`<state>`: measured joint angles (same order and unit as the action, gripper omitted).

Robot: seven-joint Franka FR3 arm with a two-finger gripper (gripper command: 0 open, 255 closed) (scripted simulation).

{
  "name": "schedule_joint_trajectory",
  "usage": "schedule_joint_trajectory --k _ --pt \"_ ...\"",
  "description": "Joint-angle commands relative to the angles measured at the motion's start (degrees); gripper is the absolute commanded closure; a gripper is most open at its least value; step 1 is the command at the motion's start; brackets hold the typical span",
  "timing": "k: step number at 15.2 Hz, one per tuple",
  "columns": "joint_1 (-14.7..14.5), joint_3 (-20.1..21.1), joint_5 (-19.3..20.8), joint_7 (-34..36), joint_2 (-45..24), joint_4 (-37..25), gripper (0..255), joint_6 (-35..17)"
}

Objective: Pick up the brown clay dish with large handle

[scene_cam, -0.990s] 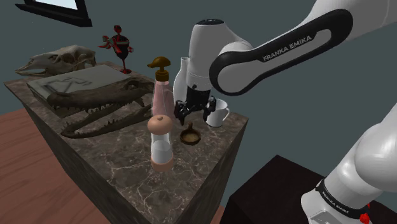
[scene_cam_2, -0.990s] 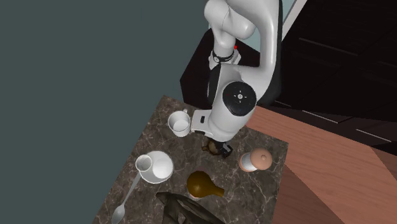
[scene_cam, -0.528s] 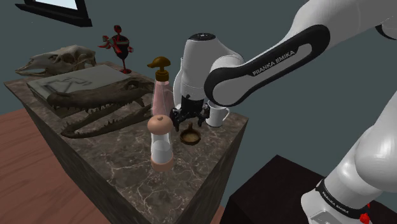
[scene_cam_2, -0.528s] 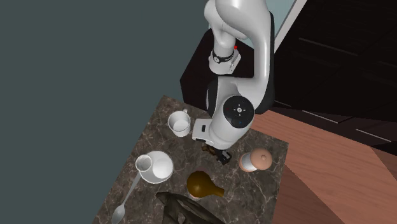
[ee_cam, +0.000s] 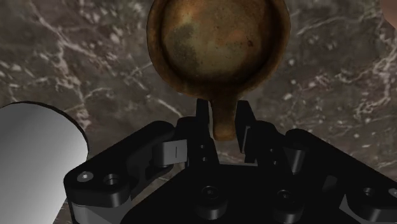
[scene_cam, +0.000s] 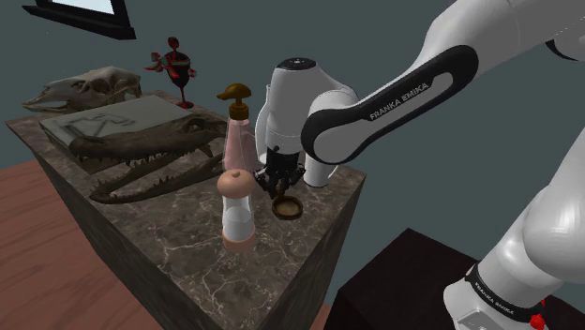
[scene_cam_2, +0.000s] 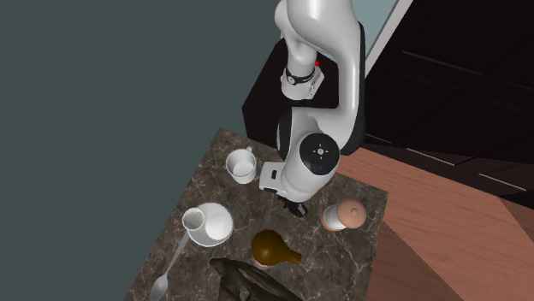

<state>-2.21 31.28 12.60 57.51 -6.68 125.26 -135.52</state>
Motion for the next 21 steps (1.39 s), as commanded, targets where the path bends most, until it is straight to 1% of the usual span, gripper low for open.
schedule_joint_trajectory --k 1,5,14,21 --pt "0.0 0.0 0.0 0.0 0.0 0.0 255 0.0" --pt "0.1 0.0 -0.1 -0.1 0.1 0.1 255 0.0" --pt "0.5 0.5 -4.1 -3.3 4.4 -2.8 255 6.2" --pt "0.6 0.5 -6.1 -5.0 6.7 -5.4 255 10.6"
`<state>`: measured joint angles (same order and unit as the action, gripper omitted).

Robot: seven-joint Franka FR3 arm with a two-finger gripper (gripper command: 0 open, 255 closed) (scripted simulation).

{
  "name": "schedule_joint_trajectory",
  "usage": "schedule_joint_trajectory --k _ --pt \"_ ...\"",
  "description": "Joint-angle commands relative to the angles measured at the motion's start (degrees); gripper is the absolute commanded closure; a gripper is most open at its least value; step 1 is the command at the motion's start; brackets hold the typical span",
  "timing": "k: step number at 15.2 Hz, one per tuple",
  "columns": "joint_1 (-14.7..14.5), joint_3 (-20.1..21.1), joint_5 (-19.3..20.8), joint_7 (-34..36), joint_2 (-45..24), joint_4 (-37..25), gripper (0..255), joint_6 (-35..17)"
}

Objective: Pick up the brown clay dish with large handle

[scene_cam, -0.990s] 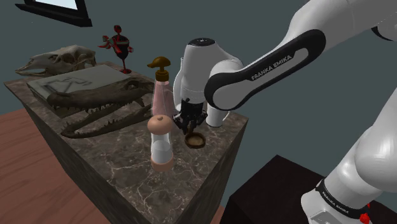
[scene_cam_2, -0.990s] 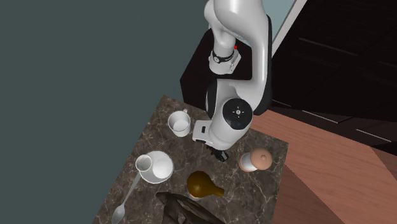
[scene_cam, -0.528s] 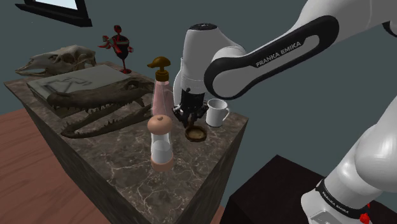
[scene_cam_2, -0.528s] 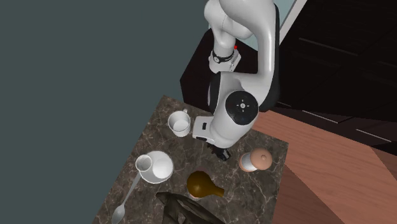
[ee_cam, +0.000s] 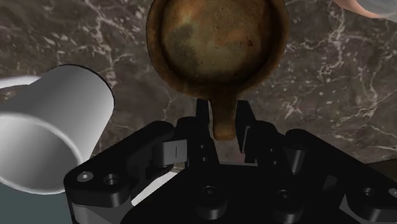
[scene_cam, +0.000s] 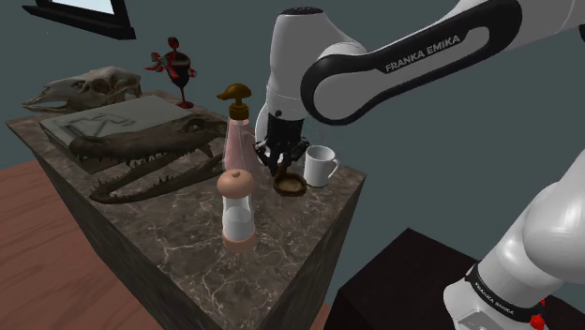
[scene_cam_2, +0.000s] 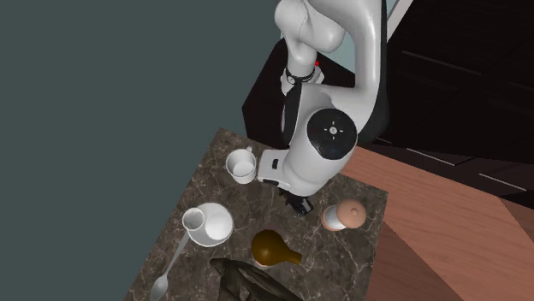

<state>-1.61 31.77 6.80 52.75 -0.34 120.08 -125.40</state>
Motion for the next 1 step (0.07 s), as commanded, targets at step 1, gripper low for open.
schedule_joint_trajectory --k 1 --pt "0.0 0.0 -0.3 -0.3 0.4 -0.2 255 0.5"
